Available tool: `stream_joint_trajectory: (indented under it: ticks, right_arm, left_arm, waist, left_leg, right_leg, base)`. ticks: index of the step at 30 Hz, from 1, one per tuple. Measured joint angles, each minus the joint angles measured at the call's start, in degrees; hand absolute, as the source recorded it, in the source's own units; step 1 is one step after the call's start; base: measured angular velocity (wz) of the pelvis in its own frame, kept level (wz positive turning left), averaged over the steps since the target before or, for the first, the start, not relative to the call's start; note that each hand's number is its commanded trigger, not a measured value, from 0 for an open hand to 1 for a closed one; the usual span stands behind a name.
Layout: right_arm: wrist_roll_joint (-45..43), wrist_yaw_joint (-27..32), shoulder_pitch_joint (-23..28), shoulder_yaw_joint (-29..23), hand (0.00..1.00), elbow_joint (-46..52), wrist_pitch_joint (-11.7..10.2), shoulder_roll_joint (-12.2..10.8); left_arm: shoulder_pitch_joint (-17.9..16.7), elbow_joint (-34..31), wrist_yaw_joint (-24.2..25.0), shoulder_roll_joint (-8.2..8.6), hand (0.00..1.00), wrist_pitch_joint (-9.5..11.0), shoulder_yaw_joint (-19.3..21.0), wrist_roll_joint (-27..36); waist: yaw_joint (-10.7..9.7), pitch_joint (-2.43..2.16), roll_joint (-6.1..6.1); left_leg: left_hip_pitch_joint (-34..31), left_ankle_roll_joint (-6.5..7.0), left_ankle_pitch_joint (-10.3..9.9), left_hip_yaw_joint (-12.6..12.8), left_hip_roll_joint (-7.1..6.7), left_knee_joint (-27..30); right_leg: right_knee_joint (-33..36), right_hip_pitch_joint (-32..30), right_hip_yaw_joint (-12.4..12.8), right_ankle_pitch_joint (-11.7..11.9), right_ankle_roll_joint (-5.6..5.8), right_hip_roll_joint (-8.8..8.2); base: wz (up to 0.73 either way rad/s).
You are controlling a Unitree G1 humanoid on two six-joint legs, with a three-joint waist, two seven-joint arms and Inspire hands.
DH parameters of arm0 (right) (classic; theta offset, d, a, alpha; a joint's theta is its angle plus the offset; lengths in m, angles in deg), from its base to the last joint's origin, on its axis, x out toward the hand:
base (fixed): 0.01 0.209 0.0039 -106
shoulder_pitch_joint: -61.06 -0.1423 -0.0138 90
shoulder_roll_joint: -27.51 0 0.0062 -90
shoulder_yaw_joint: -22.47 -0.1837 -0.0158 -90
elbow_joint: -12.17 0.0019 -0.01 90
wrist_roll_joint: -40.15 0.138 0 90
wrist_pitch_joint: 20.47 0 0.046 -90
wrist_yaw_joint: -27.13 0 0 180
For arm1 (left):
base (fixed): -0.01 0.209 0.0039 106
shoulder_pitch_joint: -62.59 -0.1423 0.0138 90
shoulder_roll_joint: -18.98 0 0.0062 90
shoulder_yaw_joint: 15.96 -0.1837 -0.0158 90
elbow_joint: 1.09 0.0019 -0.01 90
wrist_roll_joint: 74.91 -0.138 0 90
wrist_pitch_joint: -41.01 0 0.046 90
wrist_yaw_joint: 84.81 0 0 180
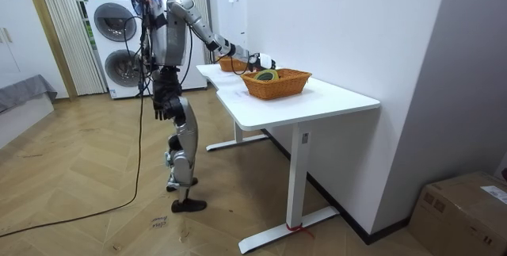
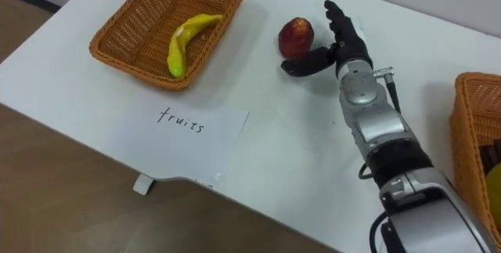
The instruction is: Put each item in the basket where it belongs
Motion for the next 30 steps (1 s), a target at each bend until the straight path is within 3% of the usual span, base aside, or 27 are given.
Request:
stream_joint_trajectory:
  ticks: [7, 30]
  right_arm:
    - [0.0, 0.0, -1.2, 0.0, 0.0, -3.5, -0.1, -0.5]
    - [-0.1, 0.0, -4.4, 0.0, 0.0, -8.9, -0.1, -0.6]
  left_arm:
    - [0.3, 0.0, 0.8, 0.0, 0.0, 0.0, 0.0, 0.0]
    - [0.8, -0.1, 0.8, -0.4, 0.0, -0.2, 0.0, -0.1]
  waist:
    - [0.3, -0.05, -0.67]
    - [0.7, -0.04, -0.72]
  left_leg:
    - [-0.6, -0.02, 0.0, -0.8, -0.08, 0.3]
    - [-0.9, -0.03, 0.0, -0.8, -0.12, 1.1]
  right_leg:
    - [0.0, 0.0, -1.5, 0.0, 0.0, -0.1]
    - [0.0, 0.1, -1.5, 0.0, -0.03, -0.1]
  base:
    - [0.07]
    - [0.0]
